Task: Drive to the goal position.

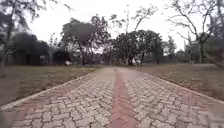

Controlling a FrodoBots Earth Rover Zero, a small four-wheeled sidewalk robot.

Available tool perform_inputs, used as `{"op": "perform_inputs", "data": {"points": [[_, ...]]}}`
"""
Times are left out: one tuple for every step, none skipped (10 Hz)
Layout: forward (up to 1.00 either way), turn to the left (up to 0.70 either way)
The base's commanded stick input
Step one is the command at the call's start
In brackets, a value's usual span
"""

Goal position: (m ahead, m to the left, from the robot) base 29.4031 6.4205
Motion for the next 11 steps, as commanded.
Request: {"op": "perform_inputs", "data": {"points": [[0.7,0.0],[0.7,0.0],[0.7,0.0],[0.7,0.0],[0.7,0.0],[0.7,0.0],[0.7,0.0],[0.7,0.0],[0.7,0.0],[0.7,0.0],[0.7,0.0]]}}
